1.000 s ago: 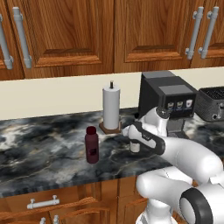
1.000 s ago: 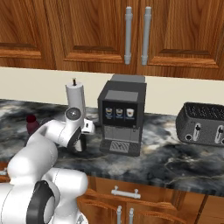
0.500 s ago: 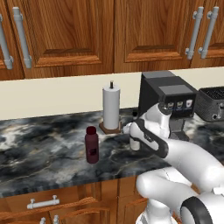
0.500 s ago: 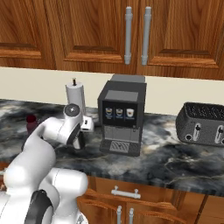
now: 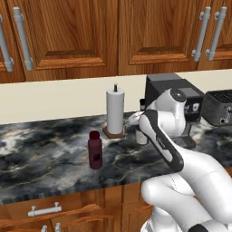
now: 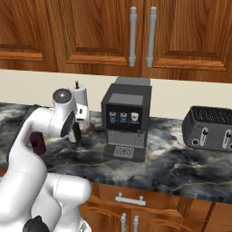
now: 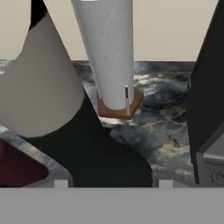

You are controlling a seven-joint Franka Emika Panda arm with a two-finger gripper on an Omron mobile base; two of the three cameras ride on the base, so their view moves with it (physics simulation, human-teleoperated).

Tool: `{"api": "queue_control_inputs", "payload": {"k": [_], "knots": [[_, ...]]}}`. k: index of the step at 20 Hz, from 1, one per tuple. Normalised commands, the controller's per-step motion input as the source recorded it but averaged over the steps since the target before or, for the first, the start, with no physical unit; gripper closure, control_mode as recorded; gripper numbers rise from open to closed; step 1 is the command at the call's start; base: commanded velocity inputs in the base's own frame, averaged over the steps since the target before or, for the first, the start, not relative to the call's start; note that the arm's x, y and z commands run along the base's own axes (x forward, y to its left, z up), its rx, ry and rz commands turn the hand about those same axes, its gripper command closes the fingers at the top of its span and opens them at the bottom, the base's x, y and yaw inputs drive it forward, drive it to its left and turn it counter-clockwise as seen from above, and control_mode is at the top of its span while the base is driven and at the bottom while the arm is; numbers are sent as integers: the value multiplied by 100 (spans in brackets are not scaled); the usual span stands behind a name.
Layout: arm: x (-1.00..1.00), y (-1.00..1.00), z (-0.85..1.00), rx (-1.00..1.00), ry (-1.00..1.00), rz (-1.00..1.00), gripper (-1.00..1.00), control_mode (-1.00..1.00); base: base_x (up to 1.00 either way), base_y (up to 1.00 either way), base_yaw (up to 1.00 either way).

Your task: There is a wine glass and glass cup on the dining counter. Place the wine bottle next to the wine glass and the juice bottle next to the glass cup.

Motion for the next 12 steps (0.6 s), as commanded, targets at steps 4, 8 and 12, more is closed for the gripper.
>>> {"api": "queue_control_inputs", "payload": {"k": [4, 8, 12], "knots": [[-40, -2, 100, 0, -8, 7, 100, -100, 0, 0, 0], [-78, -16, 76, 6, -19, 22, 100, -100, 0, 0, 0], [-81, -39, 18, 6, -19, 41, 100, -100, 0, 0, 0]]}}
